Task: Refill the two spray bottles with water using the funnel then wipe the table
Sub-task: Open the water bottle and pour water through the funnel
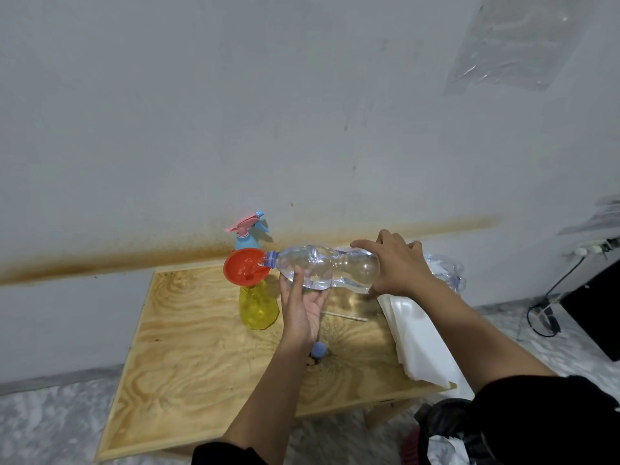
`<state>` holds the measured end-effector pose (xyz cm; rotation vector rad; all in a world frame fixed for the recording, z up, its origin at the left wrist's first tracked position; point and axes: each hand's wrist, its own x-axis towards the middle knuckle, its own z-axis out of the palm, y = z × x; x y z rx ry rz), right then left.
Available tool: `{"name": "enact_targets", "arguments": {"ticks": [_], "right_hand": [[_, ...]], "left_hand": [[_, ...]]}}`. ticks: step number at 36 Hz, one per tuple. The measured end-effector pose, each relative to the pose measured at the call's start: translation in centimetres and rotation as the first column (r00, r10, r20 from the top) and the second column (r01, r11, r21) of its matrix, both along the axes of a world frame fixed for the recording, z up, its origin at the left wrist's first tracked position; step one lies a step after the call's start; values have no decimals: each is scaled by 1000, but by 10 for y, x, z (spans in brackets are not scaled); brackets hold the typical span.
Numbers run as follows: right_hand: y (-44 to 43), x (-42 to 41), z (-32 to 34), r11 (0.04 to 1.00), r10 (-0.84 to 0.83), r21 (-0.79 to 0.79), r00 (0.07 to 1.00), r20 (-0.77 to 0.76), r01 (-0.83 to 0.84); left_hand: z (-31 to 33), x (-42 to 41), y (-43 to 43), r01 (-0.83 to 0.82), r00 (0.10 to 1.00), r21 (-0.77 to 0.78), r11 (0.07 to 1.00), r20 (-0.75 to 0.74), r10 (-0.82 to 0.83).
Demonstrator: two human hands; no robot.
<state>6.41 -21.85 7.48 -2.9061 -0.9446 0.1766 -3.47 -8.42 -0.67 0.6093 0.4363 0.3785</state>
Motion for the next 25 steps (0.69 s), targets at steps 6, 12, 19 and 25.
{"name": "enact_targets", "arguments": {"ticks": [6, 12, 19, 25], "right_hand": [[-1, 0, 0, 1000, 3, -6, 1000, 0, -3], [-2, -1, 1, 1000, 2, -9, 1000, -4, -2], [-5, -4, -6, 998, -23, 52, 999, -45, 26], [-9, -11, -14, 988, -58, 137, 992, -108, 72]], "left_hand": [[-1, 0, 0, -12, 1000, 17, 1000, -12, 12], [-2, -1, -1, 5, 1000, 46, 999, -10, -5], [1, -4, 2, 27, 997, 86, 996, -76, -20], [4, -5, 9, 49, 996, 147, 988, -87, -36]]}}
